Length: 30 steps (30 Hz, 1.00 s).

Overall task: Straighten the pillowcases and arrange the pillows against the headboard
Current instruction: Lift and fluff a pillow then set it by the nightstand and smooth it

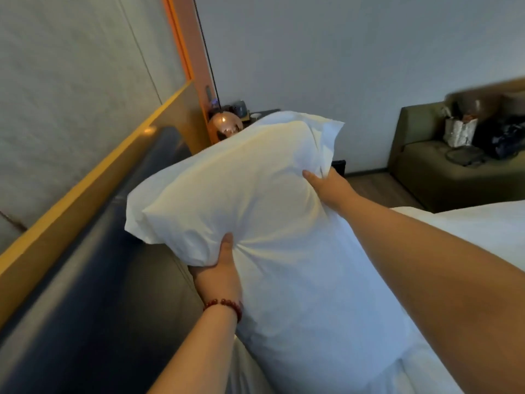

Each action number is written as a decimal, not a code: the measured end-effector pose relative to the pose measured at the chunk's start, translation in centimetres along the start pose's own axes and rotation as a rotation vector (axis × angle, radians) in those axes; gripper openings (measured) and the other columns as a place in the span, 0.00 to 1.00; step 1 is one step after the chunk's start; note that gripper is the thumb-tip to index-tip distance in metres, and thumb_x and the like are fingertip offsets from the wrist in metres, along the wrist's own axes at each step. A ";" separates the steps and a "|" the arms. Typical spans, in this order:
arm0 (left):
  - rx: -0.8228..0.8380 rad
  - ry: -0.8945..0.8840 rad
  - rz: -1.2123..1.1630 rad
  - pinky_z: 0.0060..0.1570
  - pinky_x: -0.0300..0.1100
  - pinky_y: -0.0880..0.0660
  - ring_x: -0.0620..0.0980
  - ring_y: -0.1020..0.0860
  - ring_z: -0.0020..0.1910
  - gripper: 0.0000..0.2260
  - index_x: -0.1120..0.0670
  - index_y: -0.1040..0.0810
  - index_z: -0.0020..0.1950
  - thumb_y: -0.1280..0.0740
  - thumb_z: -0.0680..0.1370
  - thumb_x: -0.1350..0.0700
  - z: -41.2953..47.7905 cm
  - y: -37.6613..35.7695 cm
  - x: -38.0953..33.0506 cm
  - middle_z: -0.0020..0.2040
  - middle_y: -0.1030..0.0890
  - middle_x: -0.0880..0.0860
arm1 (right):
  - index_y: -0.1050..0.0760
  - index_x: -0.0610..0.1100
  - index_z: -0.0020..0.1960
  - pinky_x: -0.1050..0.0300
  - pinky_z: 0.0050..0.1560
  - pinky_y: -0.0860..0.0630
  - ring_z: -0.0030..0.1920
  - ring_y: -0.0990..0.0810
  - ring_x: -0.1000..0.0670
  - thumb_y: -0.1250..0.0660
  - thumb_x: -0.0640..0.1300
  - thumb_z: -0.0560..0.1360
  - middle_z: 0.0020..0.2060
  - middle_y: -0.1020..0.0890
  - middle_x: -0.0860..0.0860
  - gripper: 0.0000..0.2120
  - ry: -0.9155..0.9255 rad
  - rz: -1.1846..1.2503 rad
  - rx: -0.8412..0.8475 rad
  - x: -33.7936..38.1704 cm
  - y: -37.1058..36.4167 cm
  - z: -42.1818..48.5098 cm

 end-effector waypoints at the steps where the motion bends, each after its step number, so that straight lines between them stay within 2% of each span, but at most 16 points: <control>1: -0.017 -0.012 0.001 0.68 0.45 0.32 0.48 0.26 0.61 0.42 0.48 0.35 0.75 0.21 0.65 0.41 0.4 0.0 0.4 0.64 0.26 0.45 | 0.37 0.51 0.75 0.46 0.67 0.31 0.67 0.28 0.44 0.34 0.67 0.71 0.68 0.26 0.50 0.38 0.010 0.008 0.016 -0.1 -0.7 0.6; 4: -0.079 -0.001 0.013 0.66 0.48 0.28 0.49 0.23 0.59 0.43 0.47 0.30 0.72 0.23 0.61 0.35 1.3 0.4 1.4 0.63 0.22 0.45 | 0.35 0.52 0.73 0.44 0.67 0.31 0.66 0.27 0.42 0.37 0.70 0.70 0.67 0.25 0.49 0.37 0.032 -0.011 0.052 -1.0 -2.8 2.1; 6: -0.123 0.008 0.010 0.63 0.45 0.27 0.49 0.23 0.56 0.37 0.49 0.28 0.70 0.22 0.65 0.38 1.0 0.7 2.1 0.59 0.21 0.46 | 0.35 0.53 0.72 0.43 0.67 0.31 0.66 0.27 0.42 0.41 0.74 0.66 0.67 0.25 0.49 0.41 0.049 -0.008 0.020 -2.6 -3.3 2.0; 8: -0.167 -0.001 0.015 0.58 0.40 0.28 0.46 0.23 0.52 0.29 0.48 0.28 0.67 0.23 0.69 0.44 0.2 0.8 2.7 0.54 0.22 0.43 | 0.38 0.50 0.75 0.44 0.70 0.34 0.69 0.30 0.44 0.44 0.73 0.68 0.70 0.28 0.49 0.42 0.093 -0.028 0.017 -5.3 -3.4 0.8; 9: -0.184 -0.014 0.027 0.57 0.38 0.29 0.44 0.23 0.52 0.27 0.47 0.28 0.66 0.23 0.70 0.46 -0.3 0.7 2.8 0.54 0.22 0.42 | 0.40 0.49 0.76 0.45 0.71 0.36 0.72 0.33 0.46 0.45 0.71 0.69 0.72 0.31 0.48 0.42 0.116 -0.058 0.025 -7.0 -3.2 -0.2; 12: -0.226 -0.048 0.039 0.62 0.41 0.28 0.46 0.24 0.60 0.33 0.50 0.29 0.72 0.23 0.70 0.45 -0.5 0.7 3.4 0.62 0.22 0.45 | 0.47 0.51 0.79 0.45 0.75 0.42 0.76 0.42 0.48 0.46 0.70 0.71 0.78 0.42 0.50 0.42 0.114 -0.160 0.069 -14.4 -2.5 -4.3; 14: -0.251 -0.045 0.048 0.63 0.41 0.28 0.45 0.23 0.60 0.35 0.49 0.29 0.72 0.23 0.68 0.42 -0.1 1.0 4.2 0.63 0.22 0.45 | 0.52 0.56 0.79 0.43 0.76 0.44 0.78 0.45 0.48 0.46 0.73 0.72 0.79 0.49 0.54 0.42 0.011 -0.205 0.104 -20.2 -2.1 -7.4; 16: -0.255 -0.053 0.072 0.60 0.38 0.28 0.43 0.22 0.59 0.35 0.48 0.28 0.71 0.24 0.67 0.40 0.1 0.9 4.9 0.62 0.21 0.43 | 0.55 0.57 0.79 0.44 0.77 0.48 0.79 0.52 0.51 0.46 0.72 0.73 0.79 0.52 0.55 0.41 -0.144 -0.237 0.108 -25.5 -1.5 -10.2; 20: -0.235 -0.056 0.092 0.57 0.34 0.26 0.35 0.22 0.54 0.26 0.43 0.27 0.65 0.25 0.70 0.40 0.5 0.1 5.9 0.57 0.20 0.38 | 0.54 0.53 0.80 0.45 0.76 0.50 0.79 0.53 0.49 0.39 0.66 0.74 0.80 0.51 0.50 0.42 -0.457 -0.231 -0.009 -32.2 0.1 -13.9; 23: -0.240 -0.035 0.090 0.53 0.32 0.25 0.35 0.22 0.52 0.30 0.45 0.28 0.69 0.25 0.70 0.40 0.8 -0.4 6.7 0.56 0.21 0.38 | 0.55 0.49 0.80 0.44 0.76 0.52 0.79 0.54 0.48 0.35 0.66 0.72 0.80 0.53 0.48 0.47 -0.737 -0.142 -0.117 -35.4 0.9 -16.6; 25: -0.262 -0.012 0.078 0.54 0.35 0.23 0.37 0.21 0.53 0.31 0.45 0.28 0.69 0.24 0.68 0.40 1.0 -0.5 7.1 0.56 0.20 0.39 | 0.57 0.49 0.80 0.46 0.75 0.50 0.79 0.51 0.46 0.32 0.66 0.70 0.79 0.52 0.48 0.51 -0.875 -0.022 -0.180 -36.5 0.5 -18.8; 27: -0.281 0.002 0.085 0.54 0.37 0.22 0.39 0.20 0.52 0.31 0.45 0.27 0.67 0.24 0.68 0.40 1.2 -0.5 7.5 0.55 0.19 0.40 | 0.54 0.45 0.80 0.52 0.71 0.42 0.76 0.43 0.44 0.29 0.63 0.70 0.77 0.43 0.46 0.50 -0.984 0.210 -0.294 -37.2 -0.3 -21.0; 30: -0.294 0.029 0.097 0.41 0.31 0.23 0.37 0.21 0.49 0.30 0.47 0.28 0.68 0.24 0.69 0.40 1.3 -0.4 8.0 0.53 0.20 0.40 | 0.44 0.42 0.77 0.54 0.64 0.34 0.69 0.31 0.44 0.27 0.59 0.70 0.73 0.33 0.45 0.45 -1.049 0.481 -0.400 -38.0 -2.1 -23.2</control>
Point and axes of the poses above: each hand's wrist, its own z-axis towards the middle knuckle, its own y-axis out of the back of the hand, x = y × z, the point moved 6 cm from there along z, towards the middle knuckle
